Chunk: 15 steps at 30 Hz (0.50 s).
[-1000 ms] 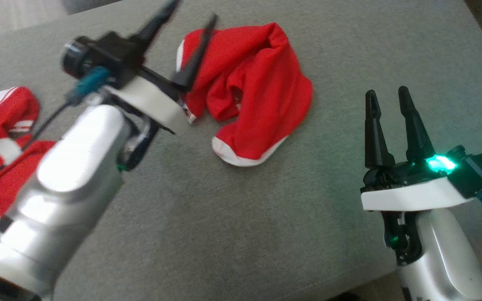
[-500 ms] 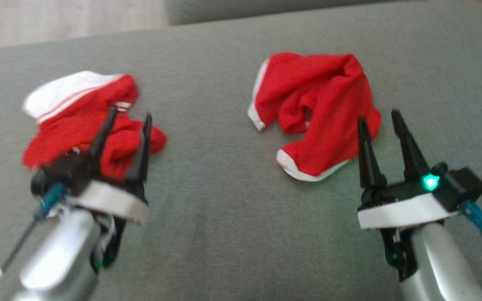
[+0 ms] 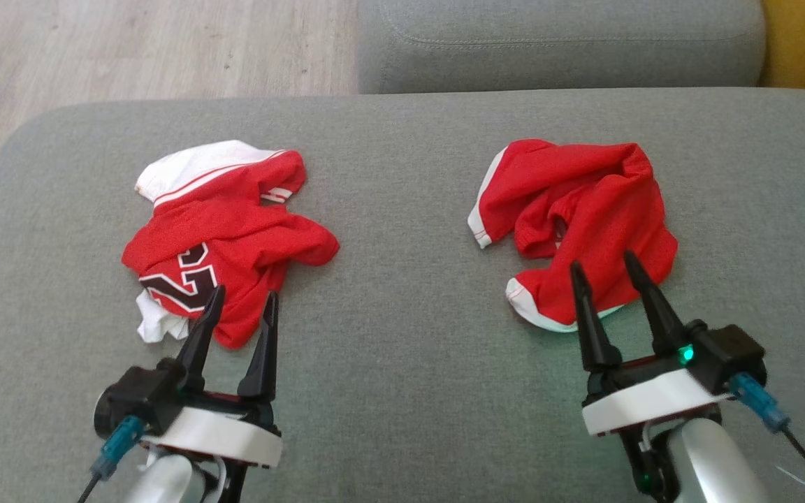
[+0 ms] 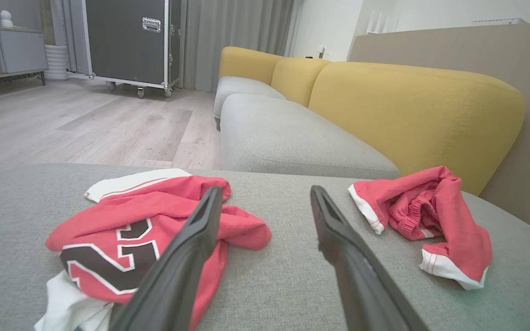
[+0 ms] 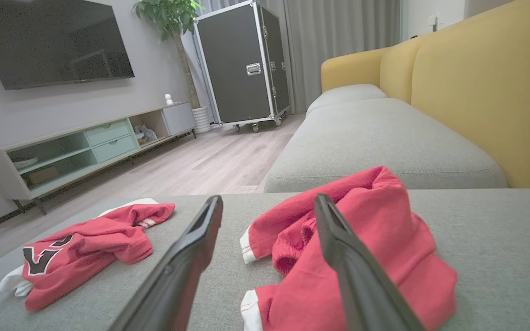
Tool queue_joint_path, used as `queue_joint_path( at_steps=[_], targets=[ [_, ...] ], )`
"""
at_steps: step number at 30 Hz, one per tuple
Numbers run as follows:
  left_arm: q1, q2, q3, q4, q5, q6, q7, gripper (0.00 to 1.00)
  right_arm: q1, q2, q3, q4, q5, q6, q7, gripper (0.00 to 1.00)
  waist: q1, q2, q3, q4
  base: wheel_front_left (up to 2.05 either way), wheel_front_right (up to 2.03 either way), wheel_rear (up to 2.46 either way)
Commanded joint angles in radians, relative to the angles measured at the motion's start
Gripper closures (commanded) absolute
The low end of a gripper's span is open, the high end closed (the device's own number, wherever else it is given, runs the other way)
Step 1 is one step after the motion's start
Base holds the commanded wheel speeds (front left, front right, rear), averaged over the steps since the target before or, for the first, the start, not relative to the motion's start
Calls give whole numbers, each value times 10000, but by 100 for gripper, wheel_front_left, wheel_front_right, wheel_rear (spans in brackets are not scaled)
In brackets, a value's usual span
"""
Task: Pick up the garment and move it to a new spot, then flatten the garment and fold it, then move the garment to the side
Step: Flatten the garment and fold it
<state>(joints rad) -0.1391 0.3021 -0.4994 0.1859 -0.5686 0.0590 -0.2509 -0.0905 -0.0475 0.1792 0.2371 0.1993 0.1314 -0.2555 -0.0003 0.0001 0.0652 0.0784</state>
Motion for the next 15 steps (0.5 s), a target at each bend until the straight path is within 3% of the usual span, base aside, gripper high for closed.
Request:
queue_joint_path(
  at_steps=[1, 5, 9, 15],
  targets=[
    [-426, 77, 487, -324, 125, -69, -107, 0, -352, -27, 288, -243, -107, -7, -63, 0, 3, -1, 16, 38, 0, 0, 0],
    [-515, -118, 631, -226, 373, -297, -107, 0, -805, -27, 457, 307, -256, -7, -63, 0, 3, -1, 107, 228, 0, 0, 0],
    [-527, -347, 728, -64, 517, -491, -108, 0, -1630, -27, 657, 1791, 59, -7, 2, 0, 3, -1, 248, 492, 0, 0, 0],
    [-684, -693, 828, 276, 738, -816, -108, 0, -3344, -27, 669, 4793, 1864, -7, 1053, 0, 3, -1, 604, 1082, 0, 0, 0]
  ],
)
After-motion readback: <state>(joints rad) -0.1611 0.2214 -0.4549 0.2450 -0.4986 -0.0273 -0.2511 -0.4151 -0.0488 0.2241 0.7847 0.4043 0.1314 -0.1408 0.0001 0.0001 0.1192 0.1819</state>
